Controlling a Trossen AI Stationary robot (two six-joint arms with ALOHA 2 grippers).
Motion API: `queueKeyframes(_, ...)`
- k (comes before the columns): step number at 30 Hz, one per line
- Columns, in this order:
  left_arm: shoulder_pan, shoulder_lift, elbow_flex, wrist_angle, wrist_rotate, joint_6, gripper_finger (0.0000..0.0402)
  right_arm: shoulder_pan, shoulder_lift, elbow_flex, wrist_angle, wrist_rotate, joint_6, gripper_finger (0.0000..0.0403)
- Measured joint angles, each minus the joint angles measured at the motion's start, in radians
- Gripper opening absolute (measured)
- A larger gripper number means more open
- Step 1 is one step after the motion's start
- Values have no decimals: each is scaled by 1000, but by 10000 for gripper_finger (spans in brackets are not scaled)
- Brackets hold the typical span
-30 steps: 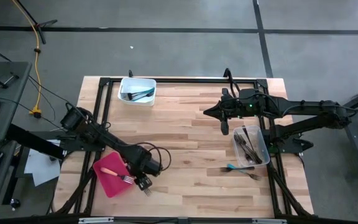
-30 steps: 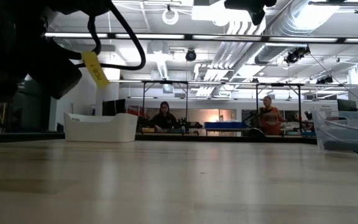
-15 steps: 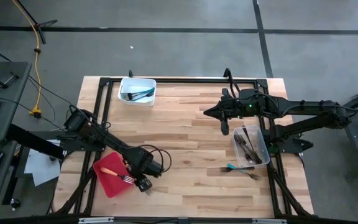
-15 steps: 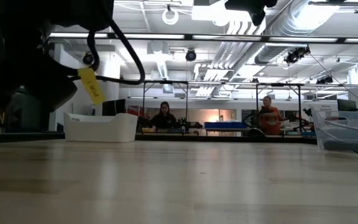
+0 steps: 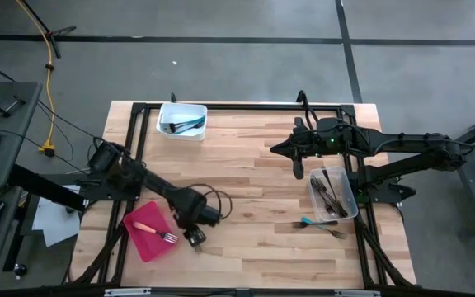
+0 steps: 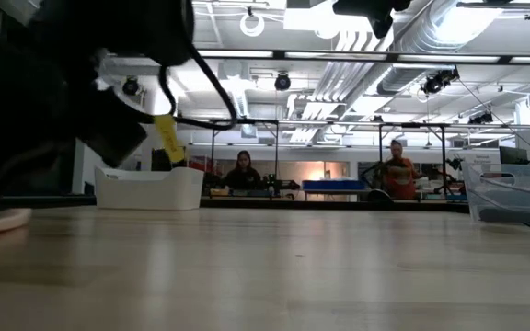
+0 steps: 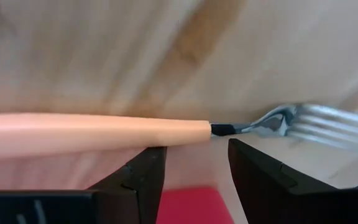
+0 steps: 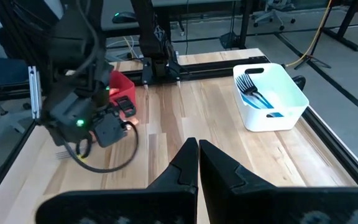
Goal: Sort silverware by color (type)
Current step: Put the orange fork into the red bin
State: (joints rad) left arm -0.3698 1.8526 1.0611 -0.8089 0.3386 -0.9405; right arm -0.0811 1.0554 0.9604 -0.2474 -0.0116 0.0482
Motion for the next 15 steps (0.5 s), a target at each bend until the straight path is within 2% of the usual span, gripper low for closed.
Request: queueKeyframes(15, 239, -1, 1, 25, -19, 202, 167, 0, 0, 0, 0, 0, 34, 0)
